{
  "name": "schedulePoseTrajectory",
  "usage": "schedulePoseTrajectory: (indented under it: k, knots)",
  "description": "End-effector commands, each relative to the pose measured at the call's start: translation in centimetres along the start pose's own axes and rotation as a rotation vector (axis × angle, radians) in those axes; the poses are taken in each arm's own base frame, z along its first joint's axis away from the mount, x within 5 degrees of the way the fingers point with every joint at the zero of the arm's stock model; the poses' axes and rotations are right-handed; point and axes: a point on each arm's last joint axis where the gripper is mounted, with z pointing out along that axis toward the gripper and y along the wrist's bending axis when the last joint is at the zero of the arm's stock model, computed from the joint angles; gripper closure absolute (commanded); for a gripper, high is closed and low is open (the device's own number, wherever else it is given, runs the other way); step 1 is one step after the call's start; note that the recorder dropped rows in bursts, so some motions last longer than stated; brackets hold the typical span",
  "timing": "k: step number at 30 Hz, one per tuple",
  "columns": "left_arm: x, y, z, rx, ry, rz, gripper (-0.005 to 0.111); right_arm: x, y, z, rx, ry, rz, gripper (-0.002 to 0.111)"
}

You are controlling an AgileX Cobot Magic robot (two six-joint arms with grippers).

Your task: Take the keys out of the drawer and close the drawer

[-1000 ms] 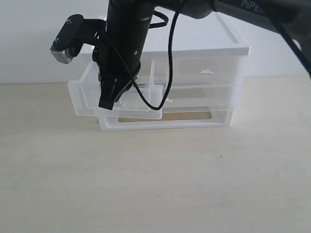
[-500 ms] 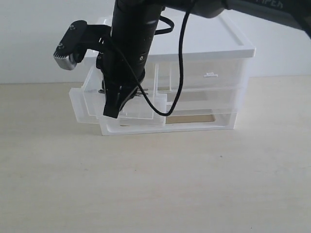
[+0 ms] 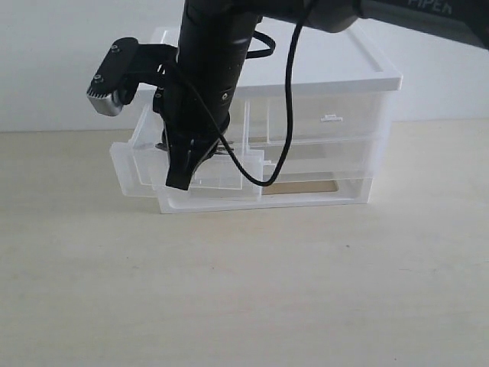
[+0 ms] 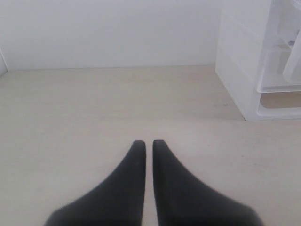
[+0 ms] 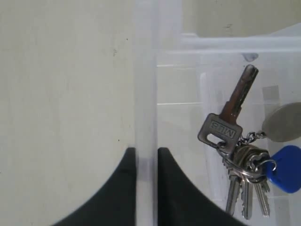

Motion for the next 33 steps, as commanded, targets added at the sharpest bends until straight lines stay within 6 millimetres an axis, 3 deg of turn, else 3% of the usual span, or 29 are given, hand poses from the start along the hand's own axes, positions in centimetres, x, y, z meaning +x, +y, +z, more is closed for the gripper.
schedulePoseTrajectory:
  k: [1,3,5,9,11,15,18,23,24,29,33]
  knots:
    - [0.1,0.0,0.0,-0.003,-0.003,0.000,0.102,0.4,0.2,-1.7,-0.001,0.003,0.023,0.108]
    - [0.1,0.0,0.0,-0.003,-0.003,0.000,0.102,0.3,0.2,-2.1,0.005,-0.004,0.046,0.107]
    - [0.1,0.0,0.0,-0.003,-0.003,0.000,0.102,0.3,0.2,-2.4,0.009,-0.008,0.071,0.099]
    - [0.1,0.0,0.0,-0.003,-0.003,0.000,0.102,0.3,0.3,-2.5,0.003,-0.016,0.079,0.062]
    - [0.1,0.0,0.0,-0.003,-0.003,0.000,0.102,0.2,0.3,-2.5,0.000,-0.019,0.081,0.054]
    - [0.1,0.0,0.0,-0.003,-0.003,0.000,0.102,0.2,0.3,-3.1,0.012,-0.025,0.071,0.062]
    - [0.1,0.0,0.0,-0.003,-0.003,0.000,0.102,0.3,0.3,-4.7,0.056,-0.034,0.058,0.074]
    - [0.1,0.0,0.0,-0.003,-0.003,0.000,0.102,-0.4,-0.5,-7.2,0.198,-0.164,0.080,0.108]
    - [0.1,0.0,0.0,-0.003,-0.003,0.000,0.102,-0.6,-0.9,-7.2,0.235,-0.187,0.090,0.108]
    - [0.1,0.0,0.0,-0.003,-0.003,0.000,0.102,0.2,-2.6,-2.9,0.319,-0.051,0.149,0.108]
    - [0.1,0.0,0.0,-0.003,-0.003,0.000,0.102,0.7,-3.9,-1.8,0.437,-0.005,0.209,0.108]
